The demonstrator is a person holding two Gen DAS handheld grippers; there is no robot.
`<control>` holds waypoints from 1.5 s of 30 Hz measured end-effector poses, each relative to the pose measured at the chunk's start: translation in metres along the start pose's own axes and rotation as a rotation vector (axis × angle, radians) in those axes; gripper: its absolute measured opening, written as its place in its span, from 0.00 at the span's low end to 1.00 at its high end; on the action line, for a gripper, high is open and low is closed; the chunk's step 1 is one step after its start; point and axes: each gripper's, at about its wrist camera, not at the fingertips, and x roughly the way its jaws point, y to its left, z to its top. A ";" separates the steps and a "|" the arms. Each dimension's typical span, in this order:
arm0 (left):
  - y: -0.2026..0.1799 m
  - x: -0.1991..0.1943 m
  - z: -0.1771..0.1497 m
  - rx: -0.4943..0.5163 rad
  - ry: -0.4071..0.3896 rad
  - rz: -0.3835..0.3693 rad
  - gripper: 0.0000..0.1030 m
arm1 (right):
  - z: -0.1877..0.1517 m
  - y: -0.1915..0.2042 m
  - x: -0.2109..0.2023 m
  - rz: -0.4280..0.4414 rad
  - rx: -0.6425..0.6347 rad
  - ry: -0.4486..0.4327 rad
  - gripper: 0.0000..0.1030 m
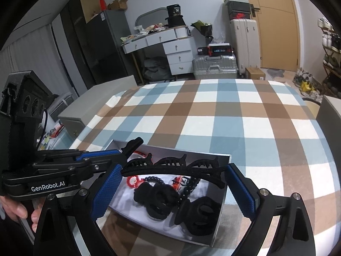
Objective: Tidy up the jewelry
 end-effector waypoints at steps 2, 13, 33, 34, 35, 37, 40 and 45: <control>0.001 0.000 -0.001 -0.005 -0.002 -0.004 0.09 | -0.001 -0.001 -0.001 0.009 0.005 -0.003 0.94; 0.004 -0.006 -0.005 -0.026 -0.008 0.026 0.19 | -0.002 0.005 -0.003 0.048 0.004 0.001 0.99; -0.004 -0.047 -0.017 -0.017 -0.169 0.120 0.44 | -0.011 0.011 -0.057 0.001 -0.021 -0.193 1.00; -0.004 -0.050 -0.018 -0.014 -0.185 0.135 0.49 | -0.012 0.011 -0.062 -0.004 -0.019 -0.213 1.00; -0.006 -0.051 -0.019 -0.005 -0.200 0.152 0.52 | -0.012 0.012 -0.068 -0.007 -0.018 -0.233 1.00; -0.010 -0.057 -0.022 0.019 -0.249 0.204 0.62 | -0.014 0.012 -0.078 -0.015 -0.024 -0.272 1.00; -0.013 -0.065 -0.027 0.034 -0.331 0.262 0.74 | -0.018 0.012 -0.094 -0.036 -0.041 -0.350 1.00; -0.014 -0.082 -0.032 0.028 -0.476 0.417 0.87 | -0.026 0.015 -0.117 -0.080 -0.069 -0.460 1.00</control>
